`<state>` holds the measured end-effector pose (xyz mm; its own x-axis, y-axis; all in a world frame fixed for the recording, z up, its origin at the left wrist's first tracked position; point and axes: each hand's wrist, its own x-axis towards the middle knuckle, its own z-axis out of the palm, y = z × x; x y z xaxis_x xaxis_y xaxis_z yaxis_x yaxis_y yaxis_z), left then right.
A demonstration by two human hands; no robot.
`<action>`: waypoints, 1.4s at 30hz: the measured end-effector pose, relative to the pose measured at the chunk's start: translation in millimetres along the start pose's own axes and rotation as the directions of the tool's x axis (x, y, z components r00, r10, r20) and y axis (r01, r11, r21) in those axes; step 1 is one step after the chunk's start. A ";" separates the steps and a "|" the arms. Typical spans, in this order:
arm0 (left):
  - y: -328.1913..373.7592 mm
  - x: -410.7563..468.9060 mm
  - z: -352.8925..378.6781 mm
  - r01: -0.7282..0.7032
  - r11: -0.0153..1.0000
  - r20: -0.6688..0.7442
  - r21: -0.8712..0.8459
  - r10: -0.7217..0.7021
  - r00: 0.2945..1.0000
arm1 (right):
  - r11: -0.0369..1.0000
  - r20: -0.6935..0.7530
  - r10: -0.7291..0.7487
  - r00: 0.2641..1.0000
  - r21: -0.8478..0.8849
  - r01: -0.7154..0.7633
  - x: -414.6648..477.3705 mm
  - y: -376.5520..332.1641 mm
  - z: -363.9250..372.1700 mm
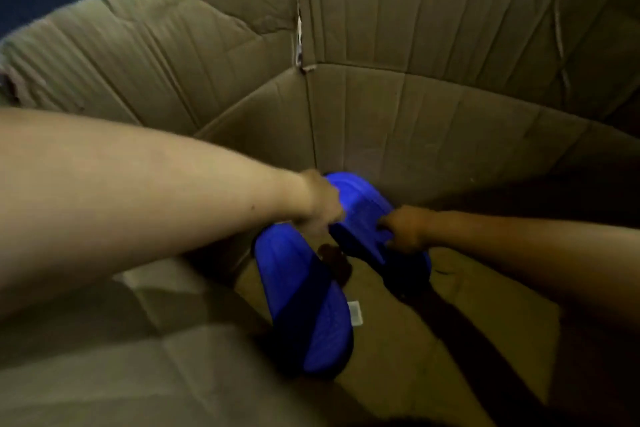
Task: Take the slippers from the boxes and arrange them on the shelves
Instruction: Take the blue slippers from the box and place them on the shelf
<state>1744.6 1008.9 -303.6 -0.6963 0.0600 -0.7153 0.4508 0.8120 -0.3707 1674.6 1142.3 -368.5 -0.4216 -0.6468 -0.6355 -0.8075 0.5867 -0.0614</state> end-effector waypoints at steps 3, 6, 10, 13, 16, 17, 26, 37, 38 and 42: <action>23.4 -1.2 44.6 -0.037 0.996 0.139 -0.084 0.049 0.989 | 0.983 0.045 0.006 0.999 0.185 -0.014 -1.9 -11.5 36.8; 39.7 -4.7 62.3 -0.028 0.990 0.202 -0.138 0.055 0.978 | 0.899 0.162 -0.061 0.985 0.439 -0.016 -12.0 -39.2 61.3; 49.5 -3.4 67.3 -0.028 0.976 0.208 -0.217 0.074 0.975 | 0.458 0.170 -0.016 0.985 0.877 -0.144 -18.7 -82.8 93.5; 51.0 -4.6 66.6 -0.049 0.969 0.206 -0.243 0.101 0.973 | 0.200 0.171 0.094 0.981 0.962 -0.187 -15.9 -105.8 106.5; 48.0 -7.4 60.4 -0.037 0.948 0.152 -0.317 0.089 0.984 | 0.207 0.075 0.151 0.986 0.973 -0.106 -7.5 -104.3 94.7; 44.9 -8.4 57.6 -0.021 0.938 0.132 -0.346 0.071 0.989 | 0.224 0.029 0.170 0.985 0.972 -0.068 -4.2 -97.0 86.3; 6.0 -0.8 56.2 0.045 0.684 -0.007 -0.728 -0.074 0.997 | -0.045 0.027 0.327 0.945 0.999 -0.012 1.1 -9.9 -2.5; -8.7 4.4 55.6 0.062 0.166 -0.012 -0.984 -0.413 0.911 | -0.136 0.027 0.219 0.975 0.991 0.003 -7.2 -0.3 -10.5; -8.4 5.7 55.9 0.070 0.163 -0.008 -0.984 -0.436 0.900 | -0.117 0.002 0.222 0.975 0.993 0.024 -6.4 -2.3 -9.8; -1.9 10.9 57.1 0.105 0.211 -0.009 -0.972 -0.477 0.879 | 0.341 -0.099 0.104 0.990 0.938 0.058 -4.0 -16.3 -0.2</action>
<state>1768.0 974.8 -344.5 -0.8318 -0.3297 -0.4467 -0.5207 0.7421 0.4220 1689.4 1135.2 -364.7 -0.5419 -0.6276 -0.5590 0.0870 0.6196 -0.7801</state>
